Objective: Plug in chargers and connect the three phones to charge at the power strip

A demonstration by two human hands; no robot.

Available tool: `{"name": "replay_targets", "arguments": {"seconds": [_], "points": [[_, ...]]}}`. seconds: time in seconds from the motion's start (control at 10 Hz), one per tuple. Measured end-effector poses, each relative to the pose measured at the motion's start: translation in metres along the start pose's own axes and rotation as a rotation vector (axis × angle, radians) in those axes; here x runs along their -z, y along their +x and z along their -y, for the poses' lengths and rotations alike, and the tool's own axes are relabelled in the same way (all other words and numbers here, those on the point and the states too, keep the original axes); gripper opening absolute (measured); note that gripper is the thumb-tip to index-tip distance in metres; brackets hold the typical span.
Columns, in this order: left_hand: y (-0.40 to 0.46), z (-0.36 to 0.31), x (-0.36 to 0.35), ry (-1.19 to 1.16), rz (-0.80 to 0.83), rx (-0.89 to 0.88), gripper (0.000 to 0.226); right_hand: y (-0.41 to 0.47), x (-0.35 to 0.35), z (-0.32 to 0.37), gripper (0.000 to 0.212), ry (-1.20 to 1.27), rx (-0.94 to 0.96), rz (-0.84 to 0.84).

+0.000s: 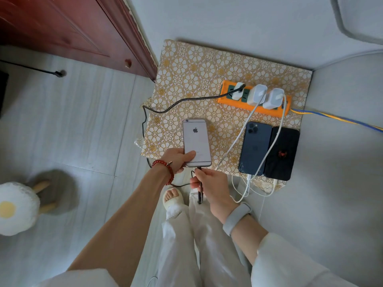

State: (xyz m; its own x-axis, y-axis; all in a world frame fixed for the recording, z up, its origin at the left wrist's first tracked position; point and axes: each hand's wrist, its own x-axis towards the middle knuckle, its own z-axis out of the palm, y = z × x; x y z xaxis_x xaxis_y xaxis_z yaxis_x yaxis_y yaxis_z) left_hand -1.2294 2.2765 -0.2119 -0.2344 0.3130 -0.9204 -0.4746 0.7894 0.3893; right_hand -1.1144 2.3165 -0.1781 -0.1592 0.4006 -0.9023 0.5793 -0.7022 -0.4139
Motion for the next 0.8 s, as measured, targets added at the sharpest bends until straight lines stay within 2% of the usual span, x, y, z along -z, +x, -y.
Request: {"name": "replay_targets", "arguments": {"seconds": [0.1,0.2,0.3,0.4,0.5,0.6,0.8], "points": [[0.008,-0.005,-0.006,0.150,-0.070,-0.130,0.024,0.006,0.007,0.002,0.023,-0.302,0.129,-0.049],[0.013,-0.007,-0.014,0.374,-0.205,-0.193,0.036,0.004,0.023,-0.002,0.025,-0.542,0.241,-0.150],[0.015,-0.005,-0.018,0.560,-0.311,-0.233,0.039,0.001,0.035,-0.003,0.026,-0.585,0.355,-0.205],[0.015,-0.003,-0.021,0.619,-0.383,-0.291,0.049,0.001,0.043,-0.005,0.030,-0.666,0.458,-0.193],[0.015,-0.001,-0.025,0.688,-0.394,-0.351,0.058,0.004,0.044,-0.006,0.033,-0.763,0.534,-0.160],[0.013,-0.001,-0.029,0.752,-0.376,-0.333,0.064,0.008,0.043,-0.003,0.033,-0.809,0.556,-0.147],[0.001,-0.008,-0.027,0.801,-0.343,-0.318,0.060,0.006,0.042,0.013,0.031,-0.874,0.564,-0.163]]}}
